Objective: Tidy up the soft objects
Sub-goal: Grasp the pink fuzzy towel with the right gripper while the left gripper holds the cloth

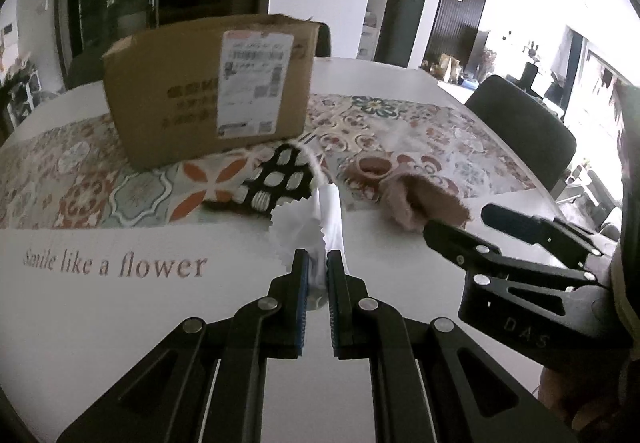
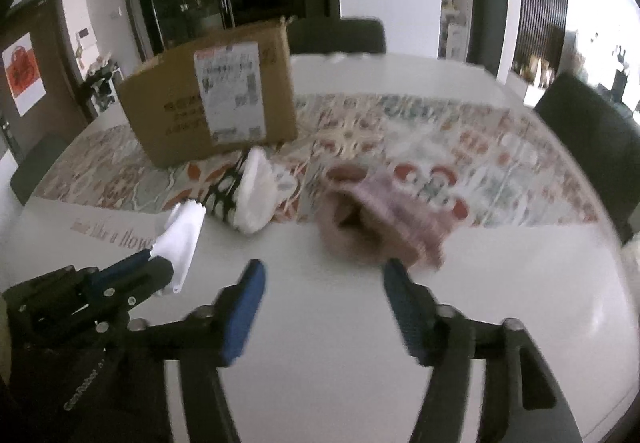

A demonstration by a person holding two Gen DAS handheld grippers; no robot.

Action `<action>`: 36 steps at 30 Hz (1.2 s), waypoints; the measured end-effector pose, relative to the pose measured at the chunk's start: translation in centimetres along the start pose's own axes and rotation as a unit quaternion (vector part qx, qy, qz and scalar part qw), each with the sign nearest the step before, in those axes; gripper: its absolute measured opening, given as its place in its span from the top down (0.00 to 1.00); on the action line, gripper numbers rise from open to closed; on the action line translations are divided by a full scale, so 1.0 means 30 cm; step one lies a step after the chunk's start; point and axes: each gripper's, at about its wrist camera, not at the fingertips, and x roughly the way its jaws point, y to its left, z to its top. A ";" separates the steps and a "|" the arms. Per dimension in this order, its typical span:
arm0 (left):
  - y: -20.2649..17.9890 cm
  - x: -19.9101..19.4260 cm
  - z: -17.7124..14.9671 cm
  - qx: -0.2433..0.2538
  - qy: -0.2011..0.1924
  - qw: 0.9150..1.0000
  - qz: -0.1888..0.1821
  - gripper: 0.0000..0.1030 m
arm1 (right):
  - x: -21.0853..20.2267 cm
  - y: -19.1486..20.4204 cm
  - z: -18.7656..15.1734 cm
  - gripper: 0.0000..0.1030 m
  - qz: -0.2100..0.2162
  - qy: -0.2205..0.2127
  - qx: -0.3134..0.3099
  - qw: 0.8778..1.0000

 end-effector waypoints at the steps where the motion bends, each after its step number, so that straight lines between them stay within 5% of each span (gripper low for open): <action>1: -0.008 0.002 0.005 0.001 -0.001 1.000 0.000 0.89 | -0.002 -0.007 0.008 0.37 -0.002 -0.004 -0.003 1.000; 19: -0.068 0.118 0.077 0.001 0.006 0.999 0.034 0.89 | 0.268 -0.125 0.099 0.37 0.018 0.062 0.016 0.998; 21: -0.069 0.124 0.078 0.001 0.008 0.999 0.035 0.89 | 0.278 -0.128 0.102 0.41 0.015 0.062 0.019 0.998; 26: -0.068 0.131 0.078 -0.005 0.013 0.999 0.035 0.89 | 0.294 -0.143 0.097 0.85 0.020 0.069 0.035 0.997; 36: -0.062 0.076 0.098 -0.024 -0.001 0.999 0.031 0.89 | 0.166 -0.163 0.124 0.89 0.033 0.029 0.048 0.998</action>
